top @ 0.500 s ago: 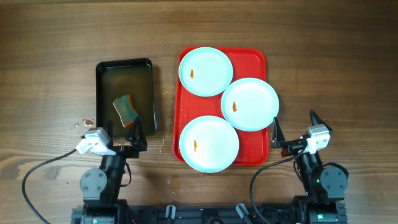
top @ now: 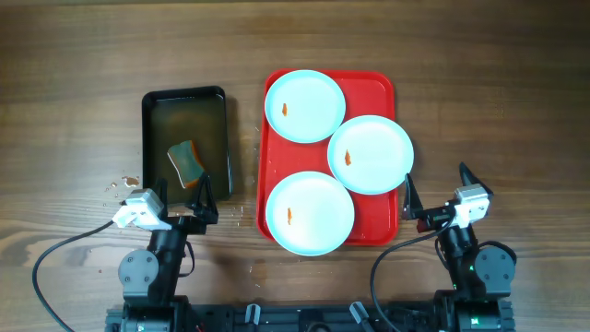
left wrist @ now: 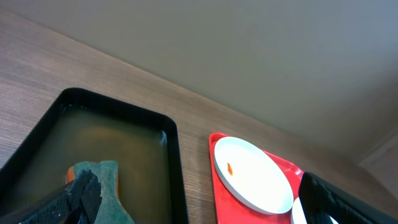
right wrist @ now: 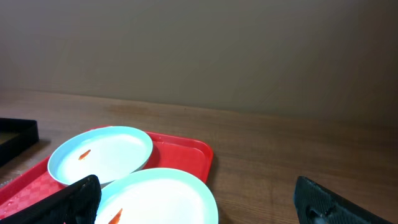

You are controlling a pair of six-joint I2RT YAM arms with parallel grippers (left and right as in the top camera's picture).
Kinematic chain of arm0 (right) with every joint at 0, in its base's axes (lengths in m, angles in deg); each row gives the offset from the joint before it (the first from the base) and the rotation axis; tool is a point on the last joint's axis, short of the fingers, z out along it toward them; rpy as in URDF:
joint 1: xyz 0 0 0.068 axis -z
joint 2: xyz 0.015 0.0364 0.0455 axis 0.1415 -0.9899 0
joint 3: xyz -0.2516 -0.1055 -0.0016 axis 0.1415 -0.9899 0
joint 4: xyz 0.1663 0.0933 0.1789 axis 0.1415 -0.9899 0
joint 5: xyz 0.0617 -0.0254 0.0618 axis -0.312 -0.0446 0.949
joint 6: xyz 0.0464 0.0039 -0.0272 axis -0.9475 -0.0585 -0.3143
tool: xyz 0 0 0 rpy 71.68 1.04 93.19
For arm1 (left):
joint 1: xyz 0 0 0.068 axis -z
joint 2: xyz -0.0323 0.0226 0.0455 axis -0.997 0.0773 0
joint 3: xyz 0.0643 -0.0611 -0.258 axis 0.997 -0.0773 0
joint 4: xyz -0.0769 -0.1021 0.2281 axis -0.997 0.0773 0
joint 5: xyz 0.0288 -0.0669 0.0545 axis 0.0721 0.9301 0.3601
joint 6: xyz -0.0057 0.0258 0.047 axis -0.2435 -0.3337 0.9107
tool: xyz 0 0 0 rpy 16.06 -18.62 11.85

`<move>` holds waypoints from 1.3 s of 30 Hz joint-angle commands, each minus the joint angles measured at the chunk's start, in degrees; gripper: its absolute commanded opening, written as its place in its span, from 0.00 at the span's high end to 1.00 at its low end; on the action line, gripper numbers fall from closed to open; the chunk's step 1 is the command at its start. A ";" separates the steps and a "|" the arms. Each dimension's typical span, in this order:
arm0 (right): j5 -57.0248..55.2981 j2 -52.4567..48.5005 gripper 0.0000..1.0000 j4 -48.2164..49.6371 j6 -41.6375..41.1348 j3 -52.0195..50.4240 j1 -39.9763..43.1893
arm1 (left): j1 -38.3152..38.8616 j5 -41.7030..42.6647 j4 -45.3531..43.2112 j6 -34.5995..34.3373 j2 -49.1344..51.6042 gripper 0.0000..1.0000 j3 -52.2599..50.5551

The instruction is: Clean dirty plates on tray and stack at the side

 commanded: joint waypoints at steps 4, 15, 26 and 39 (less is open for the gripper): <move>-0.96 -0.02 0.00 0.31 1.01 -0.07 0.13 | 0.42 -0.37 0.48 1.07 -0.20 0.00 -0.09; -0.96 -0.02 0.00 0.31 1.01 -0.07 0.13 | 0.42 1.88 -1.92 1.05 -0.20 0.00 -0.09; -0.96 -0.02 0.00 0.31 1.01 -0.07 0.13 | 0.42 2.03 0.22 1.07 -0.09 0.00 -0.09; 28.76 -0.02 0.00 3.74 -20.90 7.30 0.13 | 0.42 13.20 -11.39 -2.01 0.00 0.00 3.87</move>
